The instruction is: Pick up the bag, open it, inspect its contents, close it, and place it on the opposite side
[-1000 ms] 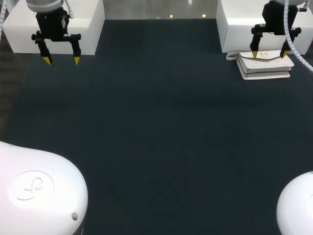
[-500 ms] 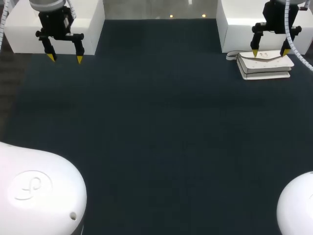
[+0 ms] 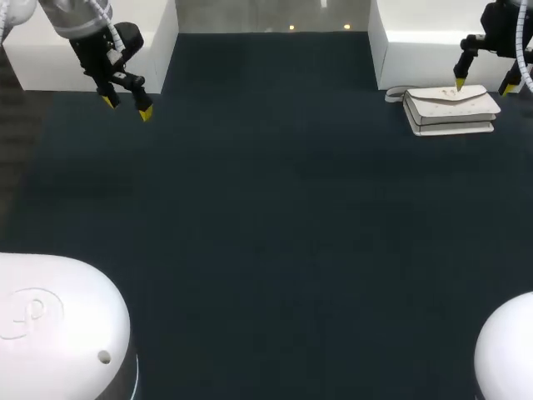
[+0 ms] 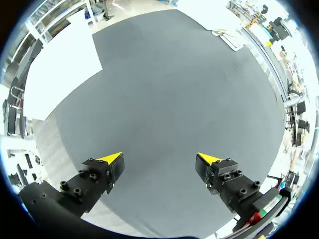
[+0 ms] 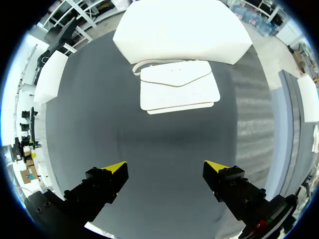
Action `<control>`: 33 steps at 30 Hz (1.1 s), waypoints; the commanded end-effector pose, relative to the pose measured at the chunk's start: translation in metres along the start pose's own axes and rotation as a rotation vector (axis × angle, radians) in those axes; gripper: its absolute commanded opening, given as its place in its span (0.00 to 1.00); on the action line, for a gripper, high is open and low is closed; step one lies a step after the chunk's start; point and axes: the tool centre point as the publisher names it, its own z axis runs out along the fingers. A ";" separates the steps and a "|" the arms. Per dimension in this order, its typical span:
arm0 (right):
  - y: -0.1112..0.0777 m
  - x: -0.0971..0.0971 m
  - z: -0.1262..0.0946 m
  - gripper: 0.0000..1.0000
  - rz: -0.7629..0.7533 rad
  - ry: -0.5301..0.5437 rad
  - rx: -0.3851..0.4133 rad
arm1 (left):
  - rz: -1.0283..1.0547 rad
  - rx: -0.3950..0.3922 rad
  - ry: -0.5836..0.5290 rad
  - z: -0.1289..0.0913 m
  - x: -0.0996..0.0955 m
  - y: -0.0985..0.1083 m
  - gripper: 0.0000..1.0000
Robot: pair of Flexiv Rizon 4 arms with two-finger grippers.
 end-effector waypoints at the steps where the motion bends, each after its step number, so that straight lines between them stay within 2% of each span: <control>1: 0.014 -0.019 0.010 1.00 0.016 0.073 0.020 | 0.482 0.201 0.104 0.007 0.003 0.005 1.00; 9: 0.025 -0.038 0.021 1.00 0.054 0.156 0.023 | 0.738 0.310 0.169 0.024 0.014 0.001 1.00; 19: 0.033 -0.051 0.026 1.00 0.060 0.212 0.012 | 0.866 0.387 0.282 0.058 0.008 -0.014 1.00; 21: 0.034 -0.053 0.027 1.00 0.060 0.210 0.010 | 0.856 0.386 0.284 0.063 0.008 -0.018 1.00; 33: 0.033 -0.061 0.034 1.00 0.070 0.185 -0.001 | 0.856 0.386 0.284 0.063 0.008 -0.018 1.00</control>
